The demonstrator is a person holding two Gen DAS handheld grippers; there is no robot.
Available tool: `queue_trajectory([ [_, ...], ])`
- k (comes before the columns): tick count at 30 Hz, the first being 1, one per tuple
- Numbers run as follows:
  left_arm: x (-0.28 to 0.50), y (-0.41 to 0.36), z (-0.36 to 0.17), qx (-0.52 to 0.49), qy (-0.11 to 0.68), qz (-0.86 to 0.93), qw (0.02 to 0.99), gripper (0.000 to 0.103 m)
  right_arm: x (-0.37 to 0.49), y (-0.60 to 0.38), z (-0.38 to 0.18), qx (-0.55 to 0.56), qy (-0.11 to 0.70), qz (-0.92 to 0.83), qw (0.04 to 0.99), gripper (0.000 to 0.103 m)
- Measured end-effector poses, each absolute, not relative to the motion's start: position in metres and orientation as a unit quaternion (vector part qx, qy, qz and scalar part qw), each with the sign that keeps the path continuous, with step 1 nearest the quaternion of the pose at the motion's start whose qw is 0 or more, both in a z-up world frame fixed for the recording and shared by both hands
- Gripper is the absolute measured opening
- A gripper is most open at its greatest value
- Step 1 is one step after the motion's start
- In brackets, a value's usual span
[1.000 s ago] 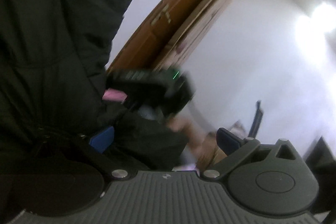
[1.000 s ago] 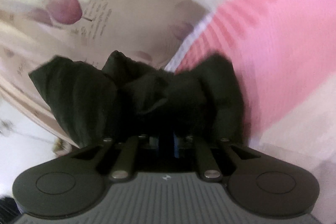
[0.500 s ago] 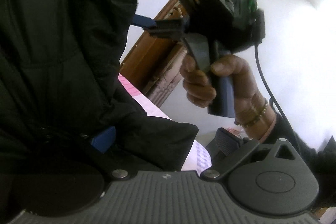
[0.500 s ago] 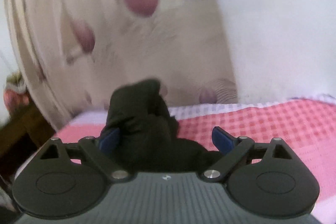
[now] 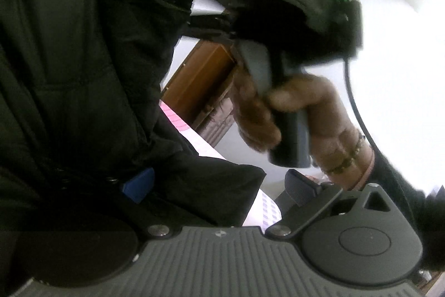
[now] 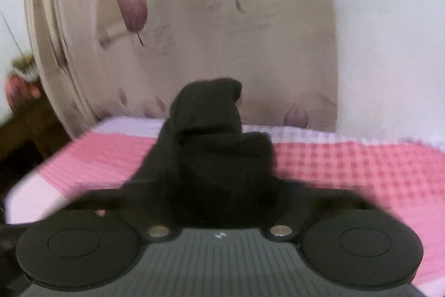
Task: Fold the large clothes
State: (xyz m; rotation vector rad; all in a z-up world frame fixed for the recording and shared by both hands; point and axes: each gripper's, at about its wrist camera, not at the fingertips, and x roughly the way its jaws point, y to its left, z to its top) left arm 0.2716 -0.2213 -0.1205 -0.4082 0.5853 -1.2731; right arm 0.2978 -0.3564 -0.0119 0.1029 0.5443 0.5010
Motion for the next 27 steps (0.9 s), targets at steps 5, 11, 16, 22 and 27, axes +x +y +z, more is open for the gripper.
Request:
queue_trajectory([
  [5,0.279,-0.214,-0.123,-0.231,0.280,-0.581,0.728,0.098,0.268,-0.361,-0.005,0.020,0.230,0.231,0.945,0.011],
  [11,0.274,-0.213,-0.131,-0.235,0.282,-0.587,0.722,0.089,0.260,-0.412,-0.050,0.140,0.225,0.195,0.944,0.010],
  [16,0.272,-0.213,-0.129,-0.225,0.283,-0.590,0.722,0.088,0.275,-0.445,-0.102,0.279,0.237,0.197,0.909,0.013],
  [22,0.264,-0.218,-0.124,-0.203,0.288,-0.594,0.723,0.090,0.284,-0.475,-0.163,0.411,0.257,0.224,0.845,0.019],
  [27,0.250,-0.203,-0.083,-0.206,0.270,-0.587,0.735,0.101,0.289,-0.480,-0.177,0.433,0.273,0.225,0.829,0.020],
])
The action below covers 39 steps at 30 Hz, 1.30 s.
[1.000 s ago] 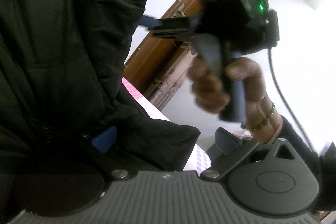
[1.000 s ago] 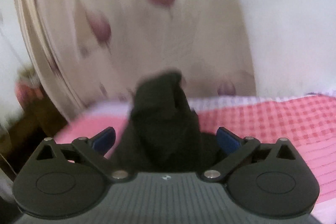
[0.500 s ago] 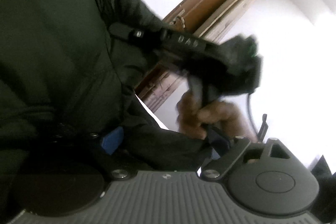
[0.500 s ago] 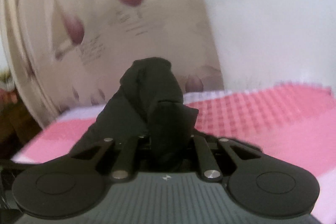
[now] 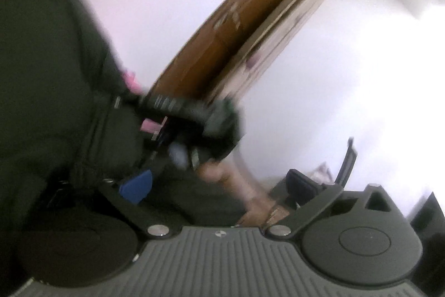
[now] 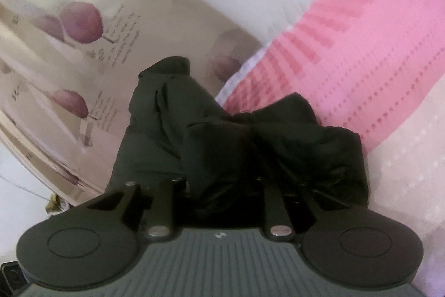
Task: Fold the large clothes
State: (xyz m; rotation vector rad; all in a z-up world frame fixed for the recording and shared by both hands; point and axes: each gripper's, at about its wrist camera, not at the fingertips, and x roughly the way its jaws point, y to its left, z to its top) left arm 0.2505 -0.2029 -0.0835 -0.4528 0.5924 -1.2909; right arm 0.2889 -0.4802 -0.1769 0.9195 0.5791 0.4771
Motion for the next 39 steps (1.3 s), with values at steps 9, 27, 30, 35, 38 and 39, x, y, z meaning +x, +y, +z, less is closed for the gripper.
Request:
queue_trajectory([
  [9,0.294,-0.144,-0.087,-0.216,0.248,-0.488,0.808,0.100,0.296,-0.462,-0.166,0.427,0.268,0.219,0.835,0.030],
  [27,0.282,-0.138,-0.113,-0.223,0.219,-0.492,0.813,0.101,0.177,-0.467,-0.122,0.377,0.359,0.186,0.833,0.085],
  [30,0.278,-0.128,-0.119,-0.239,0.205,-0.489,0.813,0.101,0.189,-0.429,-0.097,0.294,0.327,0.228,0.869,0.052],
  [35,0.275,-0.093,-0.127,-0.304,0.170,-0.462,0.815,0.103,0.224,-0.394,-0.078,0.239,0.228,0.309,0.892,0.029],
  [38,0.278,-0.083,-0.132,-0.334,0.171,-0.467,0.801,0.103,0.238,-0.418,-0.131,0.311,0.253,0.276,0.873,0.027],
  [39,0.277,-0.085,-0.131,-0.320,0.174,-0.473,0.802,0.103,0.237,-0.429,-0.153,0.334,0.263,0.264,0.866,0.027],
])
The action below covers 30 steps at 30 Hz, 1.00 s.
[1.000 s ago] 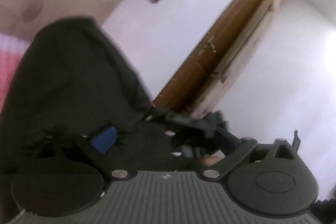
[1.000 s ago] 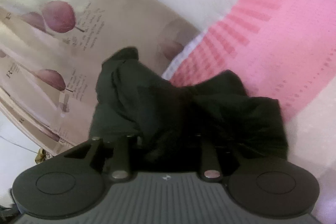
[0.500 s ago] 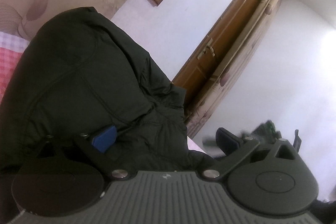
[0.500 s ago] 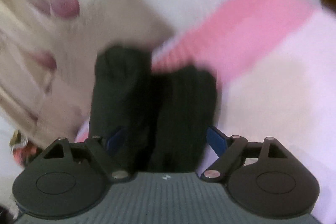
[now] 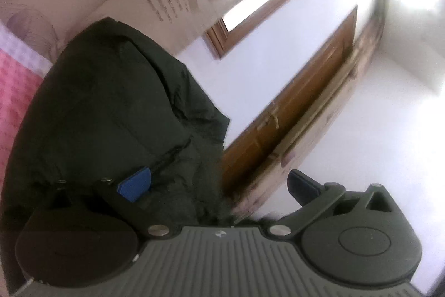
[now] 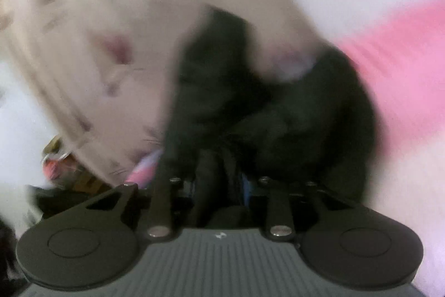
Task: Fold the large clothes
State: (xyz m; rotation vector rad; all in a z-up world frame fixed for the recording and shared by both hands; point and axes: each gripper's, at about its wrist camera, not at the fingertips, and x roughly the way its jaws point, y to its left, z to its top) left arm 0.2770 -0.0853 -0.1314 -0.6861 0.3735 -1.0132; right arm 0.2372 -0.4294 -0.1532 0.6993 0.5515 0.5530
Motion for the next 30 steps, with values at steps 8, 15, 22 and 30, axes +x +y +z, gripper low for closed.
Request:
queue_trajectory([
  [8,0.264,-0.092,-0.118,-0.326,0.193,-0.474,0.795,0.103,0.228,-0.465,-0.192,0.488,0.265,0.260,0.790,0.028],
  [15,0.224,-0.133,-0.099,-0.247,0.155,-0.525,0.800,0.101,0.185,-0.468,-0.177,0.471,0.248,0.232,0.814,0.044],
  [22,0.210,-0.198,-0.123,-0.157,0.204,-0.571,0.780,0.100,0.196,-0.475,-0.171,0.431,0.271,0.225,0.831,0.047],
  [30,0.227,-0.191,-0.149,-0.195,0.224,-0.582,0.757,0.100,0.268,-0.498,-0.131,0.395,0.283,0.214,0.847,0.087],
])
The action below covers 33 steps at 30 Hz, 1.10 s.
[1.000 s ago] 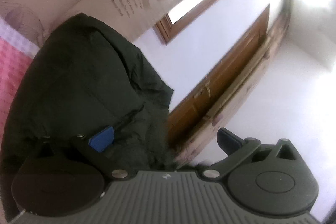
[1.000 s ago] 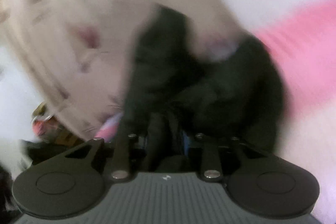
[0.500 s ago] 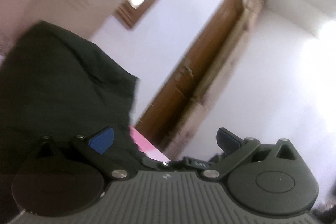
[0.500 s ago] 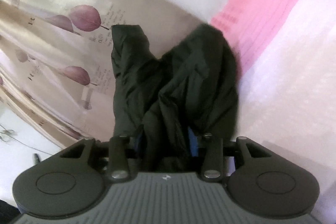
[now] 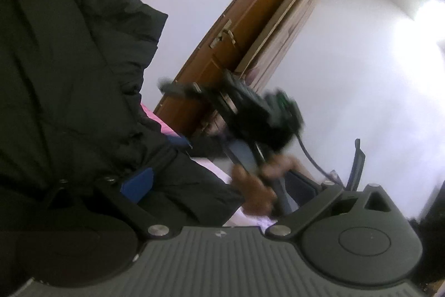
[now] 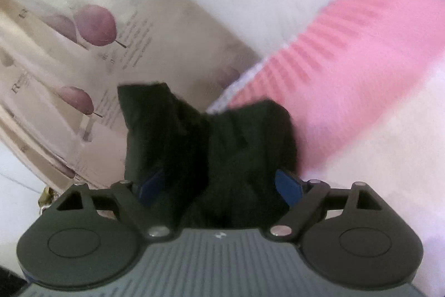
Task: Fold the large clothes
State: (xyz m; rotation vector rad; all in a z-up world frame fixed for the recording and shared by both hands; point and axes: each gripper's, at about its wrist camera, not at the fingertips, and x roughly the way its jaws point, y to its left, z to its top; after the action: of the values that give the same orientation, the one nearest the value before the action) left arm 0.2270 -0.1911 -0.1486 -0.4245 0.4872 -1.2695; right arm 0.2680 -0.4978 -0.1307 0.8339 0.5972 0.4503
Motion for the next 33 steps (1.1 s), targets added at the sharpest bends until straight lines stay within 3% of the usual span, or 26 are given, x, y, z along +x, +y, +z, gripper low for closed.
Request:
queue_trajectory([
  [1,0.227,-0.191,-0.150,-0.191,0.224,-0.583,0.758,0.100,0.280,-0.490,-0.129,0.387,0.295,0.220,0.846,0.079],
  [2,0.228,-0.190,-0.150,-0.189,0.222,-0.583,0.758,0.100,0.294,-0.477,-0.125,0.367,0.309,0.225,0.848,0.047],
  [3,0.227,-0.189,-0.149,-0.190,0.220,-0.583,0.759,0.101,0.303,-0.465,-0.121,0.349,0.318,0.237,0.849,0.031],
  [5,0.229,-0.185,-0.149,-0.195,0.220,-0.579,0.760,0.101,0.313,-0.445,-0.109,0.327,0.299,0.266,0.856,0.022],
  [7,0.229,-0.183,-0.151,-0.200,0.222,-0.578,0.759,0.101,0.318,-0.449,-0.113,0.347,0.265,0.296,0.850,0.020],
  [12,0.227,-0.188,-0.152,-0.184,0.230,-0.581,0.759,0.102,0.328,-0.481,-0.181,0.426,0.315,0.249,0.811,0.017],
  [15,0.231,-0.185,-0.152,-0.188,0.232,-0.580,0.758,0.102,0.312,-0.499,-0.162,0.429,0.288,0.230,0.825,0.030],
  [16,0.232,-0.185,-0.152,-0.189,0.232,-0.580,0.758,0.102,0.305,-0.504,-0.146,0.414,0.272,0.211,0.843,0.041],
  [18,0.233,-0.184,-0.152,-0.191,0.231,-0.579,0.758,0.102,0.290,-0.512,-0.107,0.364,0.222,0.187,0.885,0.045],
  [21,0.230,-0.189,-0.150,-0.191,0.231,-0.576,0.760,0.102,0.275,-0.486,-0.044,0.267,0.159,0.225,0.924,0.045],
  [25,0.228,-0.190,-0.149,-0.186,0.235,-0.571,0.764,0.101,0.285,-0.405,0.001,0.118,0.166,0.298,0.933,0.043],
  [28,0.227,-0.191,-0.147,-0.187,0.240,-0.568,0.765,0.101,0.314,-0.363,-0.012,0.020,0.217,0.289,0.932,0.039],
  [29,0.227,-0.191,-0.147,-0.187,0.242,-0.567,0.765,0.100,0.322,-0.359,-0.023,0.006,0.240,0.282,0.929,0.031],
  [31,0.226,-0.191,-0.145,-0.184,0.245,-0.564,0.767,0.098,0.334,-0.362,-0.052,-0.032,0.287,0.242,0.926,0.029],
  [33,0.226,-0.193,-0.144,-0.183,0.251,-0.567,0.763,0.097,0.342,-0.381,-0.074,0.010,0.316,0.230,0.920,0.029],
])
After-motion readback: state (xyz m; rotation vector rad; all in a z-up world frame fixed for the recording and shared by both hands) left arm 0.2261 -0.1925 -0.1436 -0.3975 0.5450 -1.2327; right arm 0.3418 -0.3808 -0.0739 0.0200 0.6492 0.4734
